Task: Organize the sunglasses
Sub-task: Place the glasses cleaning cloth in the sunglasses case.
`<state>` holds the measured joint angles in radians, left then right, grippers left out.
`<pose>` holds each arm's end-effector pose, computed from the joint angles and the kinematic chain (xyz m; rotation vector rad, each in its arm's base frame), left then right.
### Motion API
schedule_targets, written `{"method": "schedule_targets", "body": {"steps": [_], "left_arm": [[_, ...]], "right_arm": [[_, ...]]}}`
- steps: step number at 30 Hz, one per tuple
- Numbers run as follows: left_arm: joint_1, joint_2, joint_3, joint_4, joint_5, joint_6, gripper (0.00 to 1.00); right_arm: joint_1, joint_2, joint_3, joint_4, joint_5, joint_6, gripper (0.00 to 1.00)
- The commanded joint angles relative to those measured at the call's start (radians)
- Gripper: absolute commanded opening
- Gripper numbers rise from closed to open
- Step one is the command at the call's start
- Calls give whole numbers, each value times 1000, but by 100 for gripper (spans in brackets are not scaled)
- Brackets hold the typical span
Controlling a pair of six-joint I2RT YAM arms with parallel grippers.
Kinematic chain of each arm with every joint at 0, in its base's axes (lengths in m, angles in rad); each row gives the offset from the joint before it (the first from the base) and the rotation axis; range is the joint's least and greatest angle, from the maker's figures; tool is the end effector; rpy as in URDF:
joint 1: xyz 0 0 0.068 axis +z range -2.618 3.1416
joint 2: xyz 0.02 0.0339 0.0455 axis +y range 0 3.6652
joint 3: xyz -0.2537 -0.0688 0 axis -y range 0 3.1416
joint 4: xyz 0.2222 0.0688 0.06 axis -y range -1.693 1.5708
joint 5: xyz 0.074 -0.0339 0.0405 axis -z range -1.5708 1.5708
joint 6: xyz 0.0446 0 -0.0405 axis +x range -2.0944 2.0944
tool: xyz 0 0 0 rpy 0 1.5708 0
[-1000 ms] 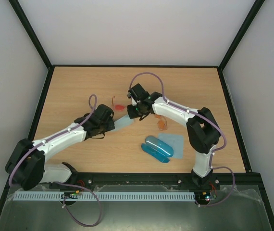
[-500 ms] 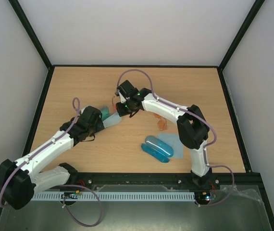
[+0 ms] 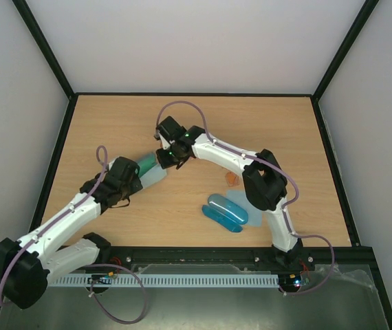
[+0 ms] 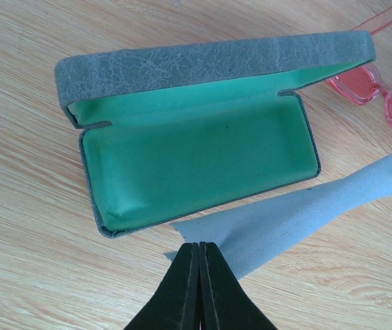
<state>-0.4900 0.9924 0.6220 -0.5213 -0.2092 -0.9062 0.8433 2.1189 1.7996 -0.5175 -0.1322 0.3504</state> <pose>0.1667 -0.0784 0.2099 -0.5995 2.3962 -0.3619 0.3023 0.3483 0.2295 -0.6772 2.4291 0.6827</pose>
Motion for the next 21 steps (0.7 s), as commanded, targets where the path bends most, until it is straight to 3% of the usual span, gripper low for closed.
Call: {"method": "schedule_targets", "body": {"steps": [1, 6, 21], "left_arm": [[11, -16, -17, -40, -12, -14, 2], [18, -33, -28, -36, 11, -30, 2], [14, -109, -148, 2, 100, -110, 2]], "right_arm": [[0, 31, 52, -79, 17, -7, 1], [5, 49, 85, -106, 24, -9, 1], [26, -4, -16, -87, 18, 2, 1]]}}
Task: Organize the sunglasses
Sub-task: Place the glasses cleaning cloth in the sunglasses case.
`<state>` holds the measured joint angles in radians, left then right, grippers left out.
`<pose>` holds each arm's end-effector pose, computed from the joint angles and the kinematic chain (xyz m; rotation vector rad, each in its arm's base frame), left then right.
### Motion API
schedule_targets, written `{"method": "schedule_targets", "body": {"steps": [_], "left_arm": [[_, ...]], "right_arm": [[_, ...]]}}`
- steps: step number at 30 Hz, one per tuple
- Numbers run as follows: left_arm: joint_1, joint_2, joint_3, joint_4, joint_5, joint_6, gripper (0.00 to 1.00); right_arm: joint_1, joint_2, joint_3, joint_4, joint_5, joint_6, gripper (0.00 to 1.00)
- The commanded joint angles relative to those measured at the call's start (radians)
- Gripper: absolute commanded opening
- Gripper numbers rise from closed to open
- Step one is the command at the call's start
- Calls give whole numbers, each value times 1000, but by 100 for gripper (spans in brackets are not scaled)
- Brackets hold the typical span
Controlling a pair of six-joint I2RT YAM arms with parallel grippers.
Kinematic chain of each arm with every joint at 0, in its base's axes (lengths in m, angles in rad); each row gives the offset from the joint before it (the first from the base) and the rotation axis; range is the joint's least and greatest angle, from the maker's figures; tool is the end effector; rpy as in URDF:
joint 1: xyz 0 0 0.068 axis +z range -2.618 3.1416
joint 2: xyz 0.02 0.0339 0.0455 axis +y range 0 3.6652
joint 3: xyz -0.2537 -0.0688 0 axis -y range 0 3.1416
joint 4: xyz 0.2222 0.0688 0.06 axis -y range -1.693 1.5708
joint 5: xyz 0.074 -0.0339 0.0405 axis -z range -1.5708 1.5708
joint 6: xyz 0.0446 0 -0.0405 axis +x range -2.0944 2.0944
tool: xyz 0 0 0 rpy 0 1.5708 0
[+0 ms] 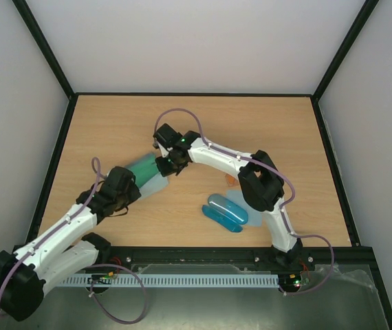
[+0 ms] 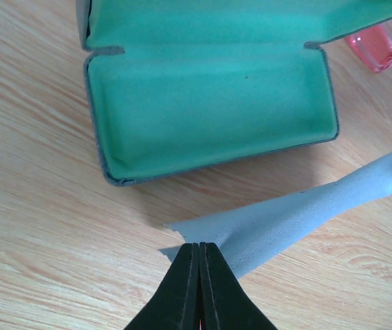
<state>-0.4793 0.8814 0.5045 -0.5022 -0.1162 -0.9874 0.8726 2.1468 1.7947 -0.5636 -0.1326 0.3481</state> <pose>0.1468 -0.0705 0.1922 -0.6812 2.4144 -0.4966 0.2908 0.3557 0.2122 -0.7316 2.4989 0.6486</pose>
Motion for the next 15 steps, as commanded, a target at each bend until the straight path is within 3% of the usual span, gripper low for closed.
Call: {"method": "schedule_targets", "body": {"steps": [1, 15], "left_arm": [[4, 10, -34, -12, 3, -31, 2], [155, 132, -1, 78, 26, 75, 2]], "right_arm": [[-3, -18, -2, -43, 21, 5, 1], [-3, 173, 266, -146, 33, -15, 1]]}}
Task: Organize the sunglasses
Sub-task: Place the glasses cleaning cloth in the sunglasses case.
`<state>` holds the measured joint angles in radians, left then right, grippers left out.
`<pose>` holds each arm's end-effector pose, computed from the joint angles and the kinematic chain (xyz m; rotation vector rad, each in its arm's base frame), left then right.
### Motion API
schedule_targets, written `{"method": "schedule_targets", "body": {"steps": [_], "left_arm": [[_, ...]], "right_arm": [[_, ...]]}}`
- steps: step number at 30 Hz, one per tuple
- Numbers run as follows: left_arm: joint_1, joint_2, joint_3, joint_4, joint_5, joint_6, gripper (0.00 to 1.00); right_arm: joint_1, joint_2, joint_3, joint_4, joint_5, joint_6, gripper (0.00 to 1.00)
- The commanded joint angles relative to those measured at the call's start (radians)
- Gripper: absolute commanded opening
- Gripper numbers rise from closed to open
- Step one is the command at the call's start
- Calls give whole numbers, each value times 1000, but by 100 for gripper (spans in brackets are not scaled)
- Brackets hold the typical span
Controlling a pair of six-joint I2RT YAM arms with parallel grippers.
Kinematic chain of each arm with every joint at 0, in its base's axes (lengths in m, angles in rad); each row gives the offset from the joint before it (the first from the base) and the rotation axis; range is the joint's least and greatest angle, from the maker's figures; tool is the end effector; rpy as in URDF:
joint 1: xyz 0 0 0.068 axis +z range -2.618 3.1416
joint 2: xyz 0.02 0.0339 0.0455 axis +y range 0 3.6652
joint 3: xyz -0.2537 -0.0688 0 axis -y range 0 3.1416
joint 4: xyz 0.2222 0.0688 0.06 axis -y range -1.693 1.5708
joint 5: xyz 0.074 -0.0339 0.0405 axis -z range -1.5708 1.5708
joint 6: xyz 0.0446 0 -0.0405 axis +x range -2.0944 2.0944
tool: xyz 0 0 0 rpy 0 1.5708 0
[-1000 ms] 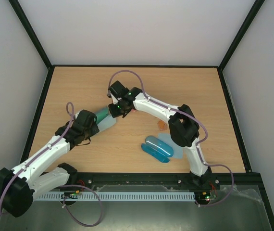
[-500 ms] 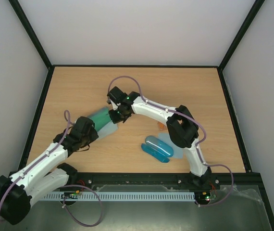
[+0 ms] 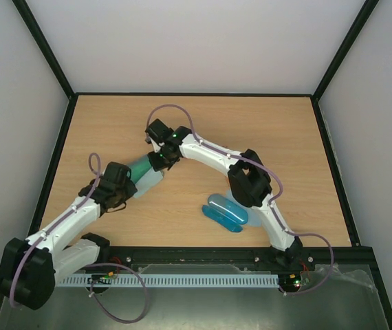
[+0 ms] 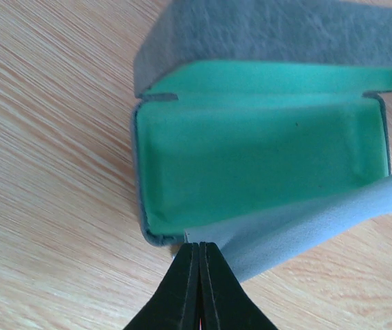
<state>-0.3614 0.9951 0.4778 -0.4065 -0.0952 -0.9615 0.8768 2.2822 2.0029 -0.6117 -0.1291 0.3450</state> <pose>0.1662 -0.0583 0.1741 -0.7900 2.4160 -0.4279 0.3091 0.3804 0.2101 -0.7343 2.4720 0.6594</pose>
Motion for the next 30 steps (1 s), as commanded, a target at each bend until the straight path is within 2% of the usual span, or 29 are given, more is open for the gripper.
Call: {"method": "schedule_targets", "body": {"steps": [1, 12, 30], "left_arm": [[44, 25, 29, -17, 8, 59, 2], [107, 84, 50, 28, 28, 105, 2], [148, 168, 101, 57, 25, 148, 2]], "right_arm": [[-7, 44, 69, -103, 29, -12, 1], [-10, 84, 135, -109, 66, -5, 1], [-10, 138, 189, -110, 82, 3, 1]]}}
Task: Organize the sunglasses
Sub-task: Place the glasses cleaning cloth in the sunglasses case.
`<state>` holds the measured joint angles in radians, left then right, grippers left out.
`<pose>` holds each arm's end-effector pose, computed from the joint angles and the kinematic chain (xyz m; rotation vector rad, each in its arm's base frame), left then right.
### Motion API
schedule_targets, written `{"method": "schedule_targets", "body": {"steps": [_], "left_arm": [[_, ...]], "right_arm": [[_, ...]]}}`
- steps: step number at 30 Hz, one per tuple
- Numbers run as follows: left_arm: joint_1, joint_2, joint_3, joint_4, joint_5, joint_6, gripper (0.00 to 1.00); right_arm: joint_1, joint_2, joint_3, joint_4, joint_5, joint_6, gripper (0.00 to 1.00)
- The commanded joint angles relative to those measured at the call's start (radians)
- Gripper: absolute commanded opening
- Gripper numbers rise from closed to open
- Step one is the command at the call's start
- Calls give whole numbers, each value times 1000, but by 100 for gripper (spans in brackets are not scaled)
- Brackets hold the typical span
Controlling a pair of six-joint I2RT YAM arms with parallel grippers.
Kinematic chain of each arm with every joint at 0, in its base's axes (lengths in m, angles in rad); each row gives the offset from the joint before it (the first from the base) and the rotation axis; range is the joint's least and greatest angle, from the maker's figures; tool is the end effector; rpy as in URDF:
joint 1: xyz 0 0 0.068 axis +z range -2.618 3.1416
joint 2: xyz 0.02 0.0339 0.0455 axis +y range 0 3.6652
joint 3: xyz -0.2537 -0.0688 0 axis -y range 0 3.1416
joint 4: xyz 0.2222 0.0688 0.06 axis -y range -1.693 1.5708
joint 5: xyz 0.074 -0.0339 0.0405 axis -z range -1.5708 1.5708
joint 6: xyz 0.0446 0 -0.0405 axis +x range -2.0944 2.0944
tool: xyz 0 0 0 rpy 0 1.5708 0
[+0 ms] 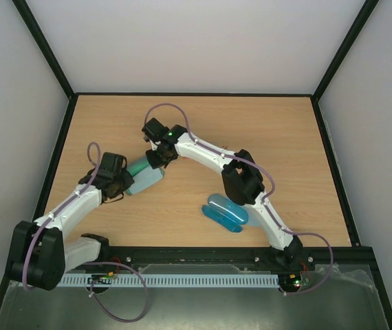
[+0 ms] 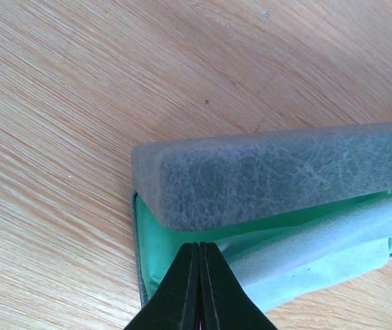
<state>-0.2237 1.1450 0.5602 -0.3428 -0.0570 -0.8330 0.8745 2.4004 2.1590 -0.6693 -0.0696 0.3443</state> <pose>0.2002 -0.0429 0.1771 -0.7832 2.4105 -0.3633 0.3247 0.3932 0.1963 -0.7053 2.4804 0.5792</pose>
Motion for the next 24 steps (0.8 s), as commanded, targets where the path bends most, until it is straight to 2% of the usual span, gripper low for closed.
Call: {"method": "schedule_targets", "body": {"steps": [1, 24], "left_arm": [[9, 23, 18, -4, -16, 21, 2], [43, 76, 33, 32, -25, 47, 2]], "right_arm": [[-8, 20, 33, -50, 22, 4, 1], [-11, 55, 58, -1, 45, 9, 1]]}}
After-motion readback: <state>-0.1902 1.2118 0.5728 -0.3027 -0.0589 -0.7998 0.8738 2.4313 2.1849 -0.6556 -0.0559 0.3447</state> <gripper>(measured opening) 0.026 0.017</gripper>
